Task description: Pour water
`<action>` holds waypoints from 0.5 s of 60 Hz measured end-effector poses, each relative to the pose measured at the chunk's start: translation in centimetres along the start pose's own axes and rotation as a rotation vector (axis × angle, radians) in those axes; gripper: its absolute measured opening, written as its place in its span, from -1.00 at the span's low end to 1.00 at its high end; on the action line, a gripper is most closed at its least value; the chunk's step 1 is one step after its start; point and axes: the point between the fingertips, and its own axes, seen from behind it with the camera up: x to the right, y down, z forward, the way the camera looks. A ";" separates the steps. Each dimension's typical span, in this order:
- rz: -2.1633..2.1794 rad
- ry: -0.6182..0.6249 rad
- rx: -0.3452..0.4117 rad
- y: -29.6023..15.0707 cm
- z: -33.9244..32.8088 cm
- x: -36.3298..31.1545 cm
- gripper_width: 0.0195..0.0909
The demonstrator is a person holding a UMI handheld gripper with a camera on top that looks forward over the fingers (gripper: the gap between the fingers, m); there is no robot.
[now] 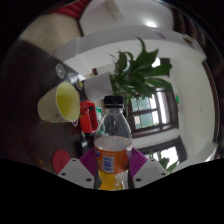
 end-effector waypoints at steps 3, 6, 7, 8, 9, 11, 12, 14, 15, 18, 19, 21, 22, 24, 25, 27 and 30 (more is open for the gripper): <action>-0.109 0.007 0.013 -0.4 0.8 0.1 -0.46; -0.209 0.028 0.015 -0.8 1.5 0.2 -0.48; -0.243 0.031 0.020 -0.7 2.1 0.3 -0.47; -0.274 0.034 0.023 -0.9 2.3 0.2 -0.46; -0.305 0.033 0.027 -1.2 2.4 0.2 -0.47; -0.360 0.030 0.037 -1.6 2.8 -0.1 -0.46; -0.384 0.030 0.038 -1.7 3.0 -0.2 -0.46; -0.435 0.032 0.028 -1.7 3.5 -0.3 -0.46; -0.461 0.034 0.021 -1.6 3.8 -0.3 -0.46; -0.528 0.041 0.028 -1.9 4.2 -0.2 -0.45; -0.552 0.044 0.033 -2.2 4.4 -0.3 -0.45; -0.601 0.053 0.037 -2.5 4.6 -0.3 -0.44; -0.626 0.062 0.035 -2.6 4.7 -0.2 -0.47; -0.677 0.081 0.034 -2.9 4.9 0.0 -0.46; -0.700 0.091 0.041 -3.1 5.1 0.0 -0.48; -0.745 0.107 0.046 -3.6 5.2 0.1 -0.46; -0.801 0.123 0.049 -3.9 5.3 0.1 -0.46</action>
